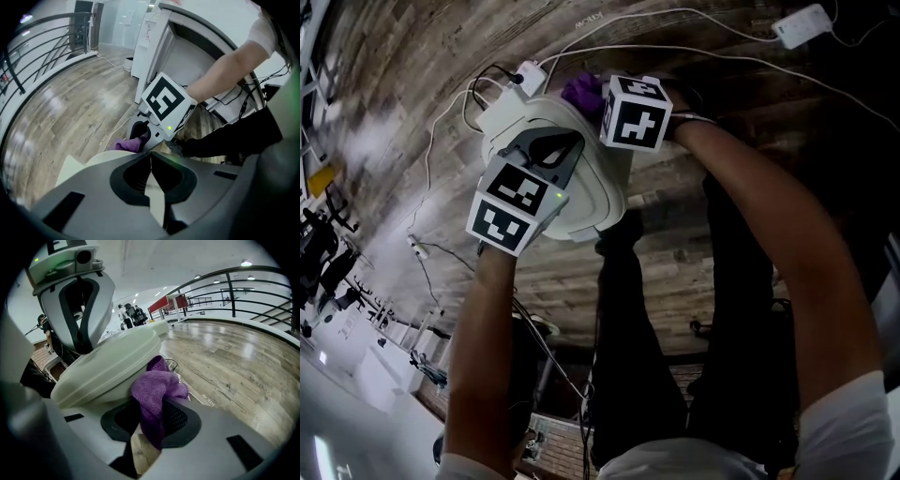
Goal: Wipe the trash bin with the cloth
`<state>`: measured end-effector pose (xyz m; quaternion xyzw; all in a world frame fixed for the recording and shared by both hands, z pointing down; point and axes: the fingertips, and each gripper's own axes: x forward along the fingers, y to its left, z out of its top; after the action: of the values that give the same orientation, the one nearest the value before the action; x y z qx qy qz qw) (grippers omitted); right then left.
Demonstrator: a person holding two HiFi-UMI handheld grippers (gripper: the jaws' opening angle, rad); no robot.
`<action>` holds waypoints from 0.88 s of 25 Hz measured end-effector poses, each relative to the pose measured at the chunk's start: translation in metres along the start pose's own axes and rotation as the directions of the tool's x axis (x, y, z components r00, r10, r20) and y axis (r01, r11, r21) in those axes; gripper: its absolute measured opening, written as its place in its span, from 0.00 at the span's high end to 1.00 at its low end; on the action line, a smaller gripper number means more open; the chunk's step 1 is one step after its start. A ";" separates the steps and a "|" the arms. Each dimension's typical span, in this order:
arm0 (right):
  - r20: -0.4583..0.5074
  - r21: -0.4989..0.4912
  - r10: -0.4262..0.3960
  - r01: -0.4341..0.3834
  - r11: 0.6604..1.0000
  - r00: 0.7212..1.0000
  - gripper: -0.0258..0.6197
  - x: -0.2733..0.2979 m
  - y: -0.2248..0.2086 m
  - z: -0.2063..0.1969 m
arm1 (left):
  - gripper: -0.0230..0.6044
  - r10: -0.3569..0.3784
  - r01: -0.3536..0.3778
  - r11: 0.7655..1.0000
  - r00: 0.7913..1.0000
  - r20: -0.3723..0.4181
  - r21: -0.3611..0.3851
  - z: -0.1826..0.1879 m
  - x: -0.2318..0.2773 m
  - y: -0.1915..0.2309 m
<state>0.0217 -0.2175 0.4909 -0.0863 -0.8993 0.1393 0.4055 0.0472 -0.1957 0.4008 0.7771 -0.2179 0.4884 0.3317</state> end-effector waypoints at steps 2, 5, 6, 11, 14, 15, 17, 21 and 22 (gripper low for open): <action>0.012 0.028 -0.005 0.005 1.000 1.000 0.79 -0.002 0.010 -0.008 | 0.96 -0.020 0.021 1.000 1.000 -0.018 0.010 -0.003 0.007 -0.008; 0.004 0.030 0.004 -0.004 1.000 1.000 0.79 -0.005 0.032 -0.023 | 0.96 -0.033 0.033 0.999 0.999 -0.002 0.008 -0.004 0.011 -0.012; -0.004 0.019 0.012 -0.012 1.000 1.000 0.79 -0.005 0.042 -0.028 | 0.96 -0.045 0.045 0.999 0.999 0.003 0.004 -0.003 0.012 -0.014; -0.051 -0.039 0.049 -0.051 0.998 0.998 0.79 -0.004 0.087 -0.055 | 0.96 -0.102 0.105 0.991 0.994 -0.040 0.082 -0.004 0.029 -0.036; -0.088 -0.061 0.075 -0.081 0.995 0.993 0.79 -0.003 0.113 -0.072 | 0.96 -0.102 0.111 0.986 0.992 -0.080 0.122 -0.009 0.032 -0.048; -0.104 -0.071 0.088 -0.096 0.993 0.991 0.79 -0.002 0.122 -0.079 | 0.96 -0.101 0.110 0.987 0.992 -0.080 0.117 -0.010 0.031 -0.050; -0.136 -0.092 0.114 -0.127 0.988 0.984 0.79 -0.001 0.140 -0.093 | 0.96 -0.096 0.103 0.990 0.993 -0.074 0.098 -0.013 0.028 -0.054; -0.200 -0.185 0.199 -0.237 0.954 0.959 0.79 -0.001 0.189 -0.111 | 0.96 -0.092 0.100 0.992 0.991 -0.100 0.081 -0.028 0.020 -0.065; -0.226 -0.225 0.240 -0.291 0.930 0.944 0.79 -0.002 0.207 -0.116 | 0.96 -0.088 0.097 0.992 0.990 -0.113 0.078 -0.033 0.018 -0.066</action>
<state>0.1188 -0.0011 0.4966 -0.2724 -0.8456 0.0671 0.4542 0.0784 -0.1264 0.4071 0.7717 -0.1426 0.5230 0.3326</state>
